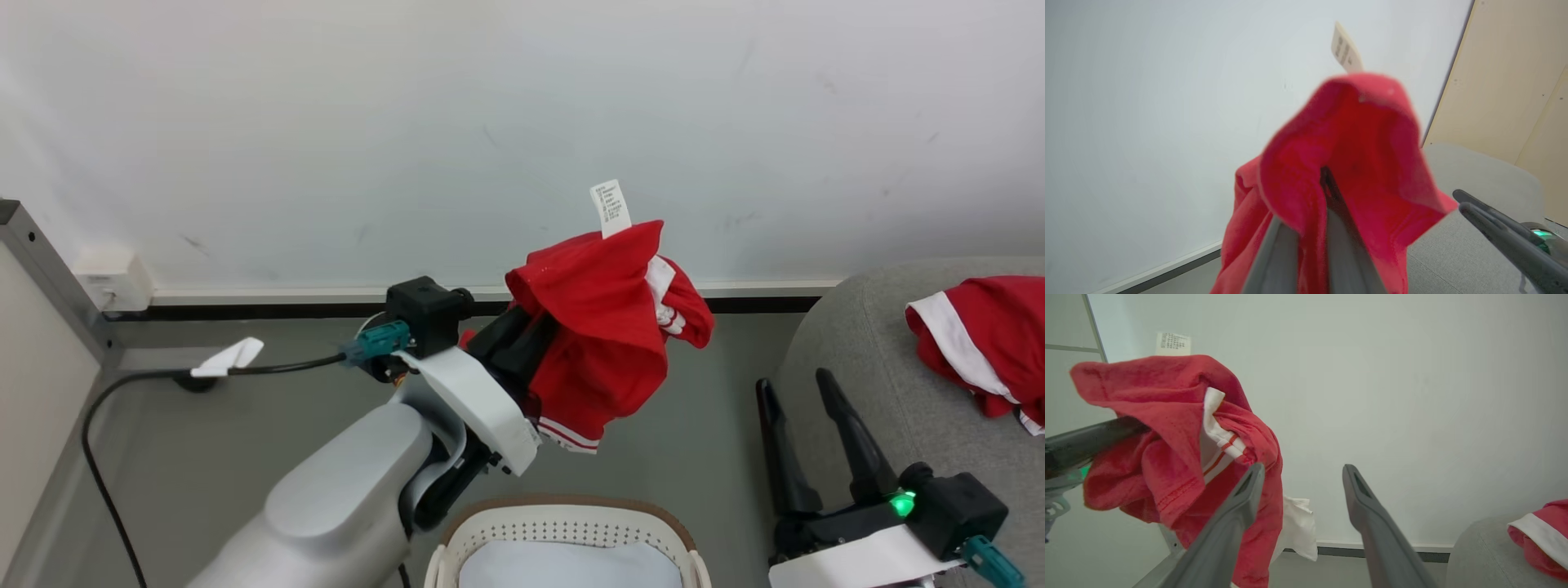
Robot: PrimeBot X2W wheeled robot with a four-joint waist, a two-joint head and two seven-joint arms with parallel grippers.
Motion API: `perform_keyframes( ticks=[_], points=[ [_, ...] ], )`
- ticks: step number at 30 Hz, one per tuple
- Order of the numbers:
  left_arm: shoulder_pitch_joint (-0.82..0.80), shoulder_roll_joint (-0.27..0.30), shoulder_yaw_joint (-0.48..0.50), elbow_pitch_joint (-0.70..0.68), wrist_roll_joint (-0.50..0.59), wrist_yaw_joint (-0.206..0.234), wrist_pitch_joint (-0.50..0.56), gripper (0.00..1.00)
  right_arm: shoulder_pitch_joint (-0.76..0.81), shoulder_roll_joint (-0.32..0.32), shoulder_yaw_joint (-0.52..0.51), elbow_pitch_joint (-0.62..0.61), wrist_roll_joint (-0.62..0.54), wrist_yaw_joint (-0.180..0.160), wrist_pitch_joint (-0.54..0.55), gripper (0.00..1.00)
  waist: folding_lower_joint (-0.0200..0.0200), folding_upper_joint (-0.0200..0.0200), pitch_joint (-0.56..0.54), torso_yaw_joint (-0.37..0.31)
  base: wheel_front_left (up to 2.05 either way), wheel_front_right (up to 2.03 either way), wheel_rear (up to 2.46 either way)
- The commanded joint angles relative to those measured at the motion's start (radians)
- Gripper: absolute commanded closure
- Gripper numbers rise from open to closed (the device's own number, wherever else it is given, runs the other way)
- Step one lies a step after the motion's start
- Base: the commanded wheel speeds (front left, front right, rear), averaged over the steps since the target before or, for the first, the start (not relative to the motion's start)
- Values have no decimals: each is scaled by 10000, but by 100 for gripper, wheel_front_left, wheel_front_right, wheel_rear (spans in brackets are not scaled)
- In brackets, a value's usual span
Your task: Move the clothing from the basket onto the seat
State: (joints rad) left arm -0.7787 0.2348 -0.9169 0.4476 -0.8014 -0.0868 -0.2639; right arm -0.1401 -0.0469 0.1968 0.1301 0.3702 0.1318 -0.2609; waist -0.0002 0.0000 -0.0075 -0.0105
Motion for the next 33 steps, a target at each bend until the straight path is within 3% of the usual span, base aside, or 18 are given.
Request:
perform_keyframes(
  ticks=[1,18,33],
  points=[
    [-48,110,92,-244,147,91,-5,100,92,-25,155,82,82,-22,-22,0,2,0,-38,-3,0,0,0],
    [359,283,-45,-1008,38,396,133,100,-204,-29,838,799,-200,-22,-22,0,2,0,-90,25,0,0,0],
    [747,-174,-605,-781,18,183,168,100,-1773,-494,1641,2606,-903,-22,-3,0,2,0,69,773,0,0,0]
  ],
)
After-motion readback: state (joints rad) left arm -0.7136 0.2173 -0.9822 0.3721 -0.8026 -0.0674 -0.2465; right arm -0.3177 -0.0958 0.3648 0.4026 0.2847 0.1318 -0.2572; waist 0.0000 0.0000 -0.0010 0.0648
